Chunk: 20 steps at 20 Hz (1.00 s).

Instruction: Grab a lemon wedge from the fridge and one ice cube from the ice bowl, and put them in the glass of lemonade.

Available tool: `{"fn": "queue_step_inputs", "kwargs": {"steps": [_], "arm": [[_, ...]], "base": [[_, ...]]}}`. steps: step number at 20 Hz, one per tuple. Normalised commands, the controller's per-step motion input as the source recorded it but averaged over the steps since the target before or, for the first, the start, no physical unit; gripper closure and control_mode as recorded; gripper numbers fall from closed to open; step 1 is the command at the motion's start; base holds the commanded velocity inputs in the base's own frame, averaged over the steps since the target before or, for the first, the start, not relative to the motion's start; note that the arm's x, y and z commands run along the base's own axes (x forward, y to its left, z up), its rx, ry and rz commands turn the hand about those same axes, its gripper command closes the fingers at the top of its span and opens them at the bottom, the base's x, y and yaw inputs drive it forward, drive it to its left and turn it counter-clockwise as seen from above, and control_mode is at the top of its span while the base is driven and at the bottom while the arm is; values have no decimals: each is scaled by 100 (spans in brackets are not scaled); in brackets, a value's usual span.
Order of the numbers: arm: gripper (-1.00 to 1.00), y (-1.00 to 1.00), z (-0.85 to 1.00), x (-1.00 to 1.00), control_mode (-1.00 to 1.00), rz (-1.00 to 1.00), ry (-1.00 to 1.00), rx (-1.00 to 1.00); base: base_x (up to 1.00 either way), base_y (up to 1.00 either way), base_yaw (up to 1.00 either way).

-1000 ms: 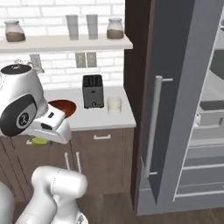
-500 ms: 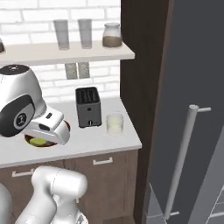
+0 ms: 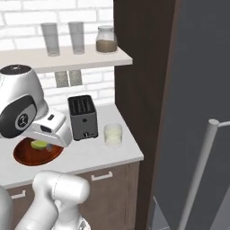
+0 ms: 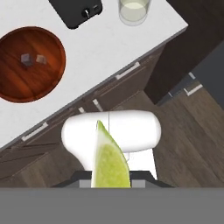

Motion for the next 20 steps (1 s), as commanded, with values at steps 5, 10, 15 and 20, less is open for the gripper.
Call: {"fn": "queue_step_inputs", "kwargs": {"steps": [5,10,15,20], "arm": [[100,0,0,0,100,0,0,0],[100,0,0,0,100,0,0,0],[100,0,0,0,100,0,0,0],[100,0,33,11,-100,5,-20,-8]], "base": [[38,0,-11],[0,0,0],[0,0,0],[0,0,0]]}}
